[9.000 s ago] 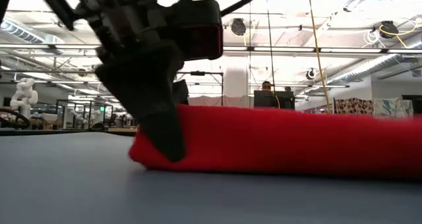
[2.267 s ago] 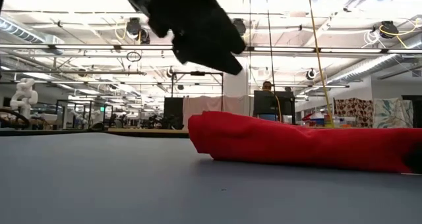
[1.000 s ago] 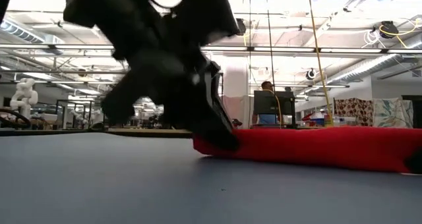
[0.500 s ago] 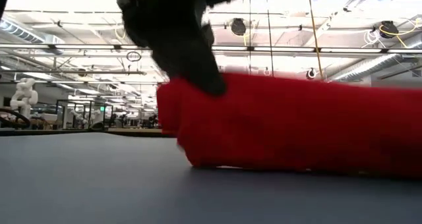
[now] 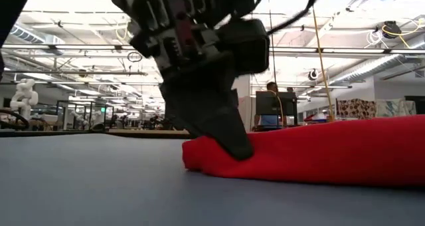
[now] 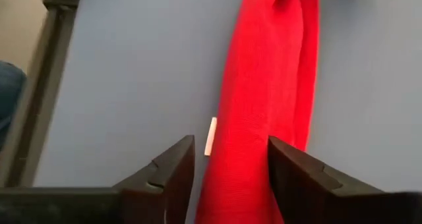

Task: Roll towel
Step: Roll the red towel

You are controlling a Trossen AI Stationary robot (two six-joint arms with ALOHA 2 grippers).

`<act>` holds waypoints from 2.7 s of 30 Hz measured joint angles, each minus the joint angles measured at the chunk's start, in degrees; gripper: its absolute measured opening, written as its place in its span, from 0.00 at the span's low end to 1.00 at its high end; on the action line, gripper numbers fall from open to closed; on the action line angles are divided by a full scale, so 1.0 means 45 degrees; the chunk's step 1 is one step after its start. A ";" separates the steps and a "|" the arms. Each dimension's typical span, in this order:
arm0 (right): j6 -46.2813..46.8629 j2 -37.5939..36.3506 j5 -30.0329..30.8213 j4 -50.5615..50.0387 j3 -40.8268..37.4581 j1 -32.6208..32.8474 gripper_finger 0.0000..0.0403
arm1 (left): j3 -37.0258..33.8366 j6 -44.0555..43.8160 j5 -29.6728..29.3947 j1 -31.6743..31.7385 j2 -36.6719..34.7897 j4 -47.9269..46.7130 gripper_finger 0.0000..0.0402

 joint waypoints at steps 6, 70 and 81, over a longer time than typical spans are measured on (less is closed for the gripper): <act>0.0593 -0.0914 0.0378 -0.1033 0.0000 0.0342 0.43 | 0.0005 -0.0951 0.0981 0.0515 0.0312 0.0372 0.04; 0.4206 -0.0538 -0.0542 -0.2886 -0.0656 0.0178 0.02 | -0.0024 0.3387 -1.0105 -0.2473 -0.0067 0.0872 0.44; 0.2440 -0.0465 -0.0506 -0.5026 0.0726 0.0507 0.07 | -0.0010 -0.0166 -0.3948 -0.0882 -0.0363 0.0648 0.08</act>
